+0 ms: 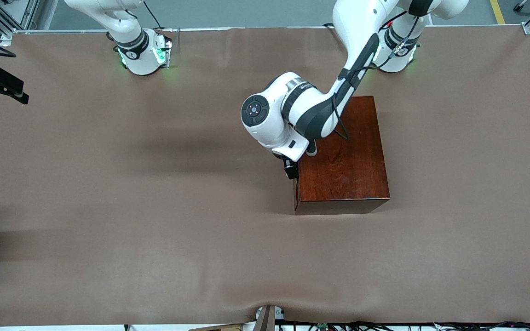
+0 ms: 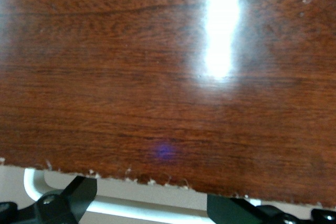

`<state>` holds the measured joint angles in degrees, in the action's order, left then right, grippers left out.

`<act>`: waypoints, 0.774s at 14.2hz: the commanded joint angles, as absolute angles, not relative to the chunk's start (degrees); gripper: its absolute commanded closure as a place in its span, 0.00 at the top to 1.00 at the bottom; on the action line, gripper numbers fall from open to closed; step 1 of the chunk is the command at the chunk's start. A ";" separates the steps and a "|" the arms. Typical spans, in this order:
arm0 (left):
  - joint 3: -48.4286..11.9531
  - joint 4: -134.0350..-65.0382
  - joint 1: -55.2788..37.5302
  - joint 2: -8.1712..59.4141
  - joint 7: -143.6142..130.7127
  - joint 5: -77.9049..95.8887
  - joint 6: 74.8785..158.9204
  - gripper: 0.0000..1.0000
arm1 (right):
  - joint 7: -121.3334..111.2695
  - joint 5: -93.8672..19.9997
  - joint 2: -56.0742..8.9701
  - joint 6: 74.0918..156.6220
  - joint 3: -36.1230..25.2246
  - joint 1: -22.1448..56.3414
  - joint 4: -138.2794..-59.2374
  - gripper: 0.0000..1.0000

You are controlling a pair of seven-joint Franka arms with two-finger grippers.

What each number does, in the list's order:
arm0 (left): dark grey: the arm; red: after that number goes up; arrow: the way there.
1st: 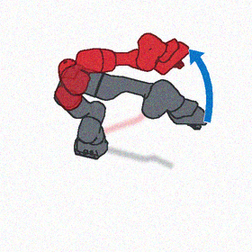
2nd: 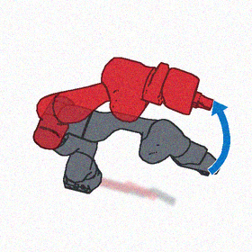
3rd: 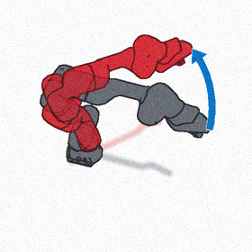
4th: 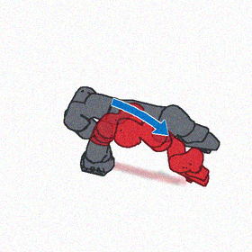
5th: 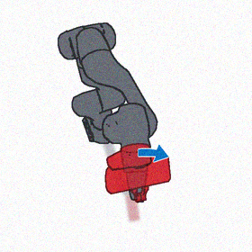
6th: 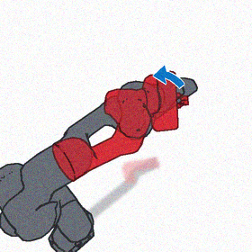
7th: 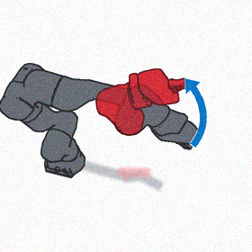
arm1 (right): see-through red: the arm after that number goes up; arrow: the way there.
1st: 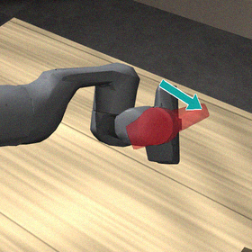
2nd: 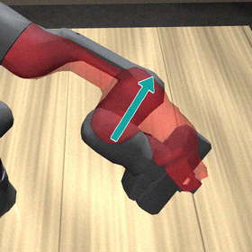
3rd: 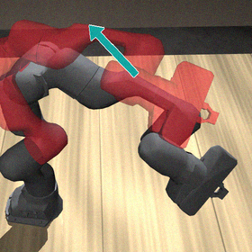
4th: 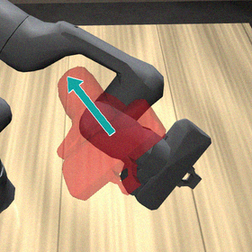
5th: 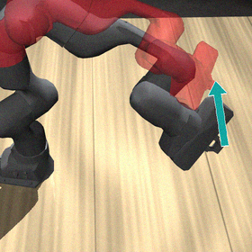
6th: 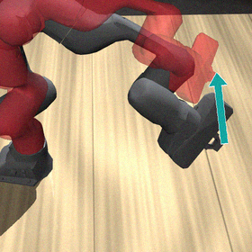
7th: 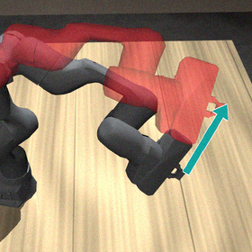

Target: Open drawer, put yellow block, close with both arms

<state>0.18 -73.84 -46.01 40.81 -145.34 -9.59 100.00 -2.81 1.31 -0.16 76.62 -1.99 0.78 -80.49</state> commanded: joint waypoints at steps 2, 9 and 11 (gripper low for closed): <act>0.26 -72.51 -49.03 39.29 -145.11 -12.13 98.79 1.00 | -3.60 1.41 0.53 76.11 -1.14 -0.26 -80.51 1.00; 1.49 -72.51 -48.26 31.65 -132.31 -12.39 98.70 1.00 | -3.69 1.41 0.53 76.11 -1.23 -0.35 -80.51 1.00; 1.76 -72.77 -44.67 30.42 -128.26 -12.48 98.70 1.00 | -3.69 1.41 0.53 76.11 -1.14 -0.35 -80.51 1.00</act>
<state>1.92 -71.26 -47.75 32.29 -132.77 -11.58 98.80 -2.84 1.31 -0.16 76.59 -1.97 0.78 -80.49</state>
